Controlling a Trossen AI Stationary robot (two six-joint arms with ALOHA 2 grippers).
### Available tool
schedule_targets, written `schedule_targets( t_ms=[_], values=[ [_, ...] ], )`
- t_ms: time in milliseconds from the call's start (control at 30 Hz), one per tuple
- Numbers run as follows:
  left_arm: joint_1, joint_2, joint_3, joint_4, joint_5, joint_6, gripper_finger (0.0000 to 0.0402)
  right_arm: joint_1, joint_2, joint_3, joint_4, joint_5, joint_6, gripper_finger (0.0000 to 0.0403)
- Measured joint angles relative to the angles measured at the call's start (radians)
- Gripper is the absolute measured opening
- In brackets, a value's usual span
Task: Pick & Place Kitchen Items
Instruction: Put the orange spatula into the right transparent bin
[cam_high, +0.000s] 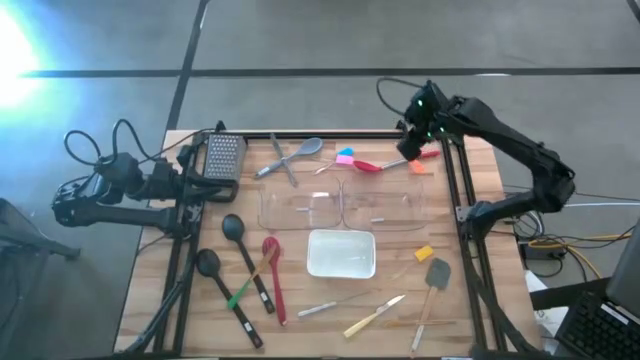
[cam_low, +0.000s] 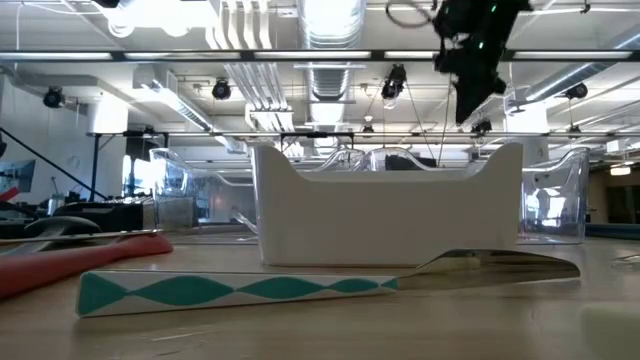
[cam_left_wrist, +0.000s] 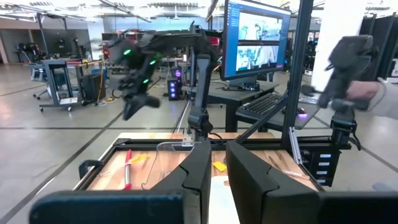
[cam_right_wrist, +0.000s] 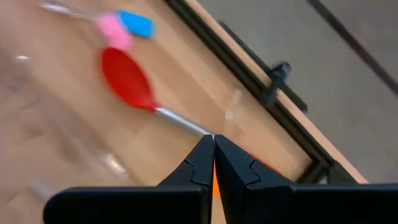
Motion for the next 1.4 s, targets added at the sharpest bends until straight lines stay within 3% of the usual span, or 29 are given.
schedule_targets(
  t_ms=[367, 600, 900, 1400],
  values=[
    [0.0, 0.0, 0.0, 0.0, 0.0, 0.0, 0.0058, -0.137, 0.285, 0.053, 0.073, 0.003, -0.091, 0.0018],
    [0.0, 0.0, 0.0, 0.0, 0.0, 0.0, 0.0058, -0.146, 0.366, 0.058, 0.166, 0.038, -0.11, 0.0083],
    [0.0, 0.0, 0.0, 0.0, 0.0, 0.0, 0.0058, -0.178, 0.434, 0.059, 0.145, 0.037, -0.106, 0.0149],
    [0.0, 0.0, 0.0, 0.0, 0.0, 0.0, 0.0058, -0.176, 0.496, 0.03, 0.092, 0.033, 0.003, 0.0141]
  ],
)
